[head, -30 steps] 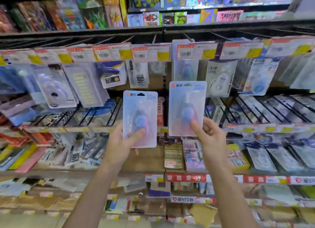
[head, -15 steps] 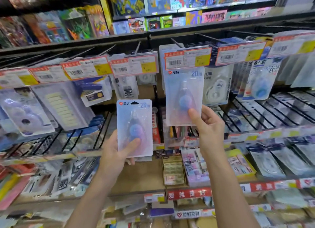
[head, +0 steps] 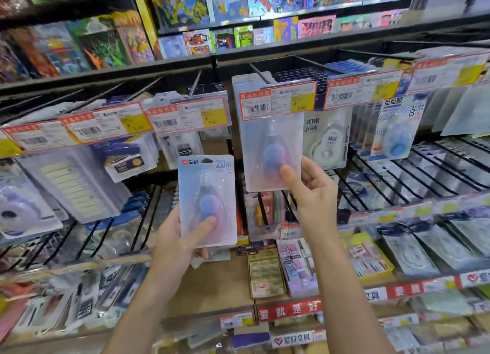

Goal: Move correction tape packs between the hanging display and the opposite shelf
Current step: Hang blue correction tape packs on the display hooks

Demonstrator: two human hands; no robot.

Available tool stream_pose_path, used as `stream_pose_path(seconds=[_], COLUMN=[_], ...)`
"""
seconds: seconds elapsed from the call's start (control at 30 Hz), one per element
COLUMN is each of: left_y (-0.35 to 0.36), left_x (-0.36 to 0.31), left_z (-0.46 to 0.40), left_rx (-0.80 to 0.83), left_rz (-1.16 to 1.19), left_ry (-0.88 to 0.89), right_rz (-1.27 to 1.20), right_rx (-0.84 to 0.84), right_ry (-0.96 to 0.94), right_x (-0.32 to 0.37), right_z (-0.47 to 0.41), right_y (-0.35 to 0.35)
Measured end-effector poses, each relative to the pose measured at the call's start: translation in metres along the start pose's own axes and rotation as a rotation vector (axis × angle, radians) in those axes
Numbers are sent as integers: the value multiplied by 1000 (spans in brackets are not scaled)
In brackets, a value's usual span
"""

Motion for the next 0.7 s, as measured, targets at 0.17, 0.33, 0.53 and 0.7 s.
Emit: stream_pose_path(seconds=[0.17,0.33,0.53,0.7], left_y=[0,-3,1,5], left_x=[2,13,18,18], left_z=[-3,-6,-13,-20], left_rx=[-22,-19,-16,-22], left_rz=[3,3,-7,-21], left_ry=[-19,-58,-39,-13], right_rz=[-13,-9,34,42], right_rx=[-6,-26,-42,-33], right_ry=[-12,-7,25,71], right_x=[4,-1,-3,-5], right_z=[-7,-1,5,3], right_y=[4,0,-6,-5])
Point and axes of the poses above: each hand's wrist, its own z-axis away from the middle knuckle, its own y-axis out of the palm, x = y × z, the point moved 2 cm from there along -z, towards the middle knuckle, and after that the axes turned 1 degree about x, right-handed, at the moved point
